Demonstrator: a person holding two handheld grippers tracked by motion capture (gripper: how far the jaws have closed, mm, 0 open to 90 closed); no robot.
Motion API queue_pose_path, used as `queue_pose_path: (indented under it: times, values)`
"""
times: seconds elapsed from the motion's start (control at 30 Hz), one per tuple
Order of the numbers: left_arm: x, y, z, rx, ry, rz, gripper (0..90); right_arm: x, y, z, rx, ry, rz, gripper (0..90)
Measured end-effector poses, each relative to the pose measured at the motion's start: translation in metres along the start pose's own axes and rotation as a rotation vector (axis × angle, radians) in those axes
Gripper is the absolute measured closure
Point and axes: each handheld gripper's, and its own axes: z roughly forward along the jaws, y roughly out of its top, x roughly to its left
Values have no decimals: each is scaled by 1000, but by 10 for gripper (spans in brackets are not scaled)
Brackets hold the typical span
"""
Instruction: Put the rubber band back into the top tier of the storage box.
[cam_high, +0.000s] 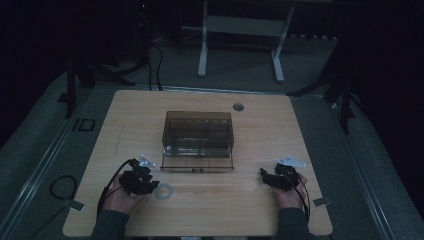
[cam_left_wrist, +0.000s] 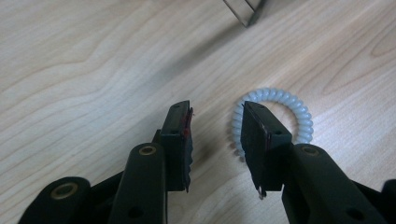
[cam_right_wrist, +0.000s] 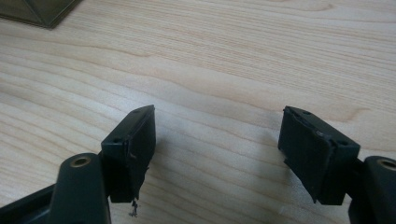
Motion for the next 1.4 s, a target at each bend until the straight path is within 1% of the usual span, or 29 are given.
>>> queue_pose_path:
  times: [0.33, 0.57, 0.7, 1.0, 1.13, 1.4]
  values:
    - [-6, 4, 5, 42, -13, 34, 669, 0, 0, 0, 0, 0, 0, 273]
    - [-11, 6, 10, 87, -13, 71, 688, 0, 0, 0, 0, 1, 0, 273]
    - [-12, 6, 13, 114, -11, 83, 703, 0, 0, 0, 0, 1, -1, 274]
    - [-11, 6, 12, 145, -4, 89, 754, 0, 0, 0, 0, 1, -1, 273]
    - [-11, 6, 11, 153, -2, 83, 767, 0, 0, 0, 0, 1, -2, 274]
    - [-8, 5, 10, 186, 0, 78, 791, 0, 0, 0, 0, 1, -1, 274]
